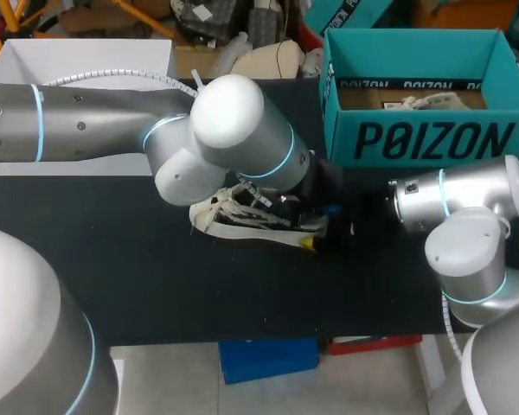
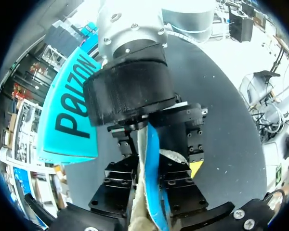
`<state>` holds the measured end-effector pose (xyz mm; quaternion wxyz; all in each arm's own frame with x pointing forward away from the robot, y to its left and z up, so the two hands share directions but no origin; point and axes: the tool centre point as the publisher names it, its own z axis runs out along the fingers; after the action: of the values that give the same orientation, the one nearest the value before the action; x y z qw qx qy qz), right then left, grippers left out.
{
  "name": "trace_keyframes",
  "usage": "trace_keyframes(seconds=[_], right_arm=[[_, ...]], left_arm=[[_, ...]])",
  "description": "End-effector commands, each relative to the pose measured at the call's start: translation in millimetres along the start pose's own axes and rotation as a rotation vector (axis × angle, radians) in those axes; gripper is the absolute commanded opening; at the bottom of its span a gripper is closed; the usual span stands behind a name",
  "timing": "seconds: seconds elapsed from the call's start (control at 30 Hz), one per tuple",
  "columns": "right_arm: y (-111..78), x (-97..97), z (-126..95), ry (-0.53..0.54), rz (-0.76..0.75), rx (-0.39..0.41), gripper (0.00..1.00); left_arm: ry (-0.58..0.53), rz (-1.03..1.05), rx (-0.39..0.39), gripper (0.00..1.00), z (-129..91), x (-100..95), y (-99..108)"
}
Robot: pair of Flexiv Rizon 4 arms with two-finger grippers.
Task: Take the shoe out of the shoebox, open the shoe tongue, remove and reinsert the insole, then place the shoe into the shoebox
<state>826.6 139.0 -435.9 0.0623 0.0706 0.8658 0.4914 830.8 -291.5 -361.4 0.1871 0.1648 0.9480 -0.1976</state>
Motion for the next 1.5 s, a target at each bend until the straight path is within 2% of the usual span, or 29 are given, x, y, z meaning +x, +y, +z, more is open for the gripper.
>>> trace_keyframes(seconds=[0.03,0.2,0.4,0.57,0.7,0.9,0.97,1.03,1.5], right_arm=[[0.1,1.8,3.3,-0.002,0.001,0.003,0.0],[0.1,1.8,3.3,-0.002,0.001,0.003,0.0],[0.1,1.8,3.3,-0.002,0.001,0.003,0.0],[0.1,1.8,3.3,-0.002,0.001,0.003,0.0],[0.1,1.8,3.3,-0.002,0.001,0.003,0.0],[0.1,1.8,3.3,-0.002,0.001,0.003,0.0],[0.1,1.8,3.3,-0.002,0.001,0.003,0.0],[0.1,1.8,3.3,-0.002,0.001,0.003,0.0],[0.1,1.8,3.3,-0.002,0.001,0.003,0.0]], left_arm=[[0.018,0.034,0.079,0.0,-21.4,8.6,12.3],[0.015,0.071,0.137,0.0,-55.8,20.1,11.4],[0.013,0.07,0.209,0.0,-85.0,29.2,3.2],[-0.001,0.028,0.298,0.0,-112.3,28.1,-26.7],[0.008,-0.05,0.409,0.0,-132.2,19.4,-54.7],[0.085,-0.26,0.579,0.0,-170.7,9.8,-80.9],[0.112,-0.321,0.619,0.0,-187.4,7.9,-88.6],[0.143,-0.366,0.621,0.0,-204.0,5.0,-97.0],[0.143,-0.366,0.621,0.0,-204.0,5.0,-97.0]])
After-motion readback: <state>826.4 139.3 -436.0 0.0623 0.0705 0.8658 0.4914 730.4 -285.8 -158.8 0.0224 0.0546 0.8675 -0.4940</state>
